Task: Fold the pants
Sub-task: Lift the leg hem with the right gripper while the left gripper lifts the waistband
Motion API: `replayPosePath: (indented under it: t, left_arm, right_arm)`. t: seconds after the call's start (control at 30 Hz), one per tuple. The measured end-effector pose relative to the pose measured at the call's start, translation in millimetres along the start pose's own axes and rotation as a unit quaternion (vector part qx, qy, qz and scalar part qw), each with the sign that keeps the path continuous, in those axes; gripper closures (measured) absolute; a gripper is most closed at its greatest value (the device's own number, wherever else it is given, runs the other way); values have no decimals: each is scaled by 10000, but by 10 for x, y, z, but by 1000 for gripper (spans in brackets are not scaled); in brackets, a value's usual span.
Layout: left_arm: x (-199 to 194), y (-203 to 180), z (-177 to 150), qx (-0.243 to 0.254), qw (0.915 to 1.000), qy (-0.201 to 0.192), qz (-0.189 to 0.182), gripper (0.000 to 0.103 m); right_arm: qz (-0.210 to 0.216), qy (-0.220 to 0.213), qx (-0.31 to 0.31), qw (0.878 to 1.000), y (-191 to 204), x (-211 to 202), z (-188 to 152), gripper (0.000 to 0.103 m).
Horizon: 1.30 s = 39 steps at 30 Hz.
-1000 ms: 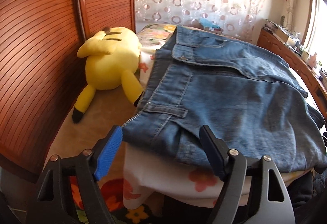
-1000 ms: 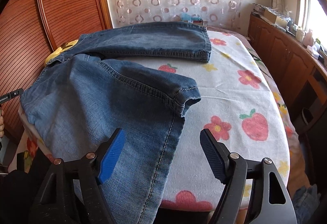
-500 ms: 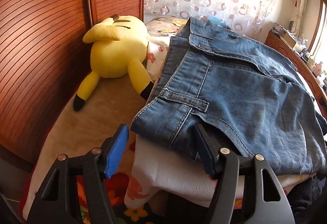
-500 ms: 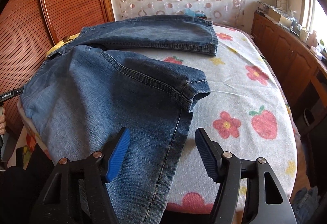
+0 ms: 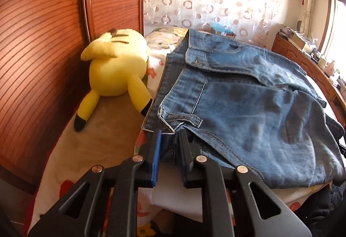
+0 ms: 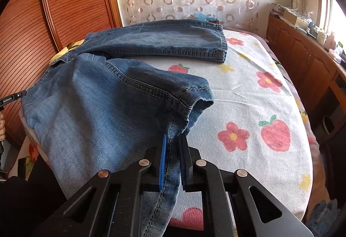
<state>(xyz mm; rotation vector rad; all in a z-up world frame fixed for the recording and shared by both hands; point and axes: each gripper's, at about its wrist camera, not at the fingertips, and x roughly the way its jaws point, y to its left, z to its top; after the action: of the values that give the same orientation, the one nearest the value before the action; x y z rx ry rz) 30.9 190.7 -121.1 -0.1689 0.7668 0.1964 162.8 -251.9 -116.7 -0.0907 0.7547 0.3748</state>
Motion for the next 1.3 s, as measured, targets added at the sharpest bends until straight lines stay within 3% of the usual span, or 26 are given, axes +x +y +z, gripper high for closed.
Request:
replayPosePath:
  t: [0.2, 0.57, 0.77, 0.97, 1.3]
  left_arm:
    - [-155, -125, 192, 225, 9995, -233, -50, 91]
    - [-252, -680, 871, 768, 9932, -805, -353, 91]
    - [-54, -946, 985, 965, 9921, -696, -408, 91]
    - [-23, -1007, 929, 1014, 9920, -634, -401, 91]
    - [-76, -974, 883, 943, 9928, -623, -387, 91]
  right_arm:
    - [-37, -281, 4, 9996, -71, -102, 83, 94]
    - [-254, -806, -295, 9960, -59, -177, 484, 96]
    - [-260, -509, -287, 9980, -59, 128, 505, 96]
    - [-248, -421, -119, 9987, -145, -7, 298, 83]
    - [-176, -240, -79, 9995, -82, -681, -136, 65]
